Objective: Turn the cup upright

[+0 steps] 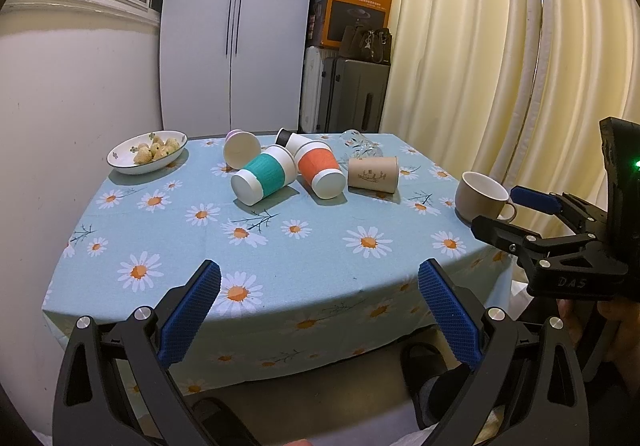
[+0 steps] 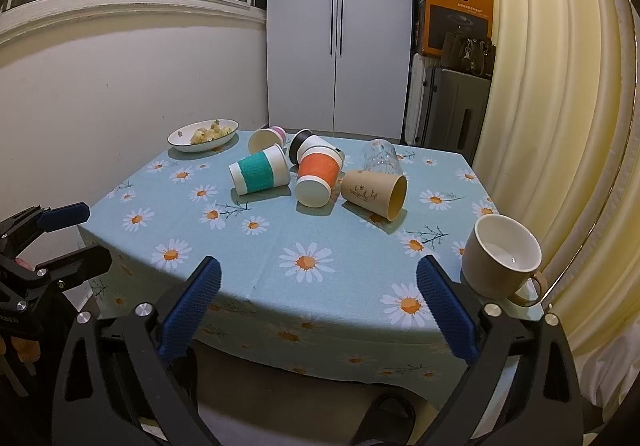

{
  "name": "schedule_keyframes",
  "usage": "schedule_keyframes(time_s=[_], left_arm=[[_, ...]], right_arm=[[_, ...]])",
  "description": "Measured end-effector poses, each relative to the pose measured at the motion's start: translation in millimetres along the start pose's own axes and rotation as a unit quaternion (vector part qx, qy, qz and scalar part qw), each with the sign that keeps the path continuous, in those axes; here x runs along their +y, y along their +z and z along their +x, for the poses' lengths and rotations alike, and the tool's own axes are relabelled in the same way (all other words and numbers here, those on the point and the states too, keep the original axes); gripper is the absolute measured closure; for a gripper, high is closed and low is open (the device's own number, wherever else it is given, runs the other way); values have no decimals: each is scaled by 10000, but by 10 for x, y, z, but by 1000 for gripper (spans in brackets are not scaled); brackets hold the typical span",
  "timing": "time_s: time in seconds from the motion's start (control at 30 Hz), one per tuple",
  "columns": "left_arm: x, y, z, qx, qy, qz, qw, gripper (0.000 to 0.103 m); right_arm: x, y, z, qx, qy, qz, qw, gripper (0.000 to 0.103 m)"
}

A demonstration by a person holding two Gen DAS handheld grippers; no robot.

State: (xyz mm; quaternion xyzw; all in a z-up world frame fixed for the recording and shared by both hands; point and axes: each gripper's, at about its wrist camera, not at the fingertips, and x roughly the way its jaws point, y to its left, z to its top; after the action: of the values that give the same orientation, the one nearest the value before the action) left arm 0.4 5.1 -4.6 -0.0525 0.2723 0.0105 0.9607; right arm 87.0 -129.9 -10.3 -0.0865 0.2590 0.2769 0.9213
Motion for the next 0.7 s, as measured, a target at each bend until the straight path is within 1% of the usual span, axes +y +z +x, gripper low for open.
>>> schedule_keyframes(time_s=[0.7], left_arm=[[-5, 26, -19, -1, -11, 35, 10000, 7]], right_arm=[[-15, -8, 31, 47, 26, 10, 10000, 5]])
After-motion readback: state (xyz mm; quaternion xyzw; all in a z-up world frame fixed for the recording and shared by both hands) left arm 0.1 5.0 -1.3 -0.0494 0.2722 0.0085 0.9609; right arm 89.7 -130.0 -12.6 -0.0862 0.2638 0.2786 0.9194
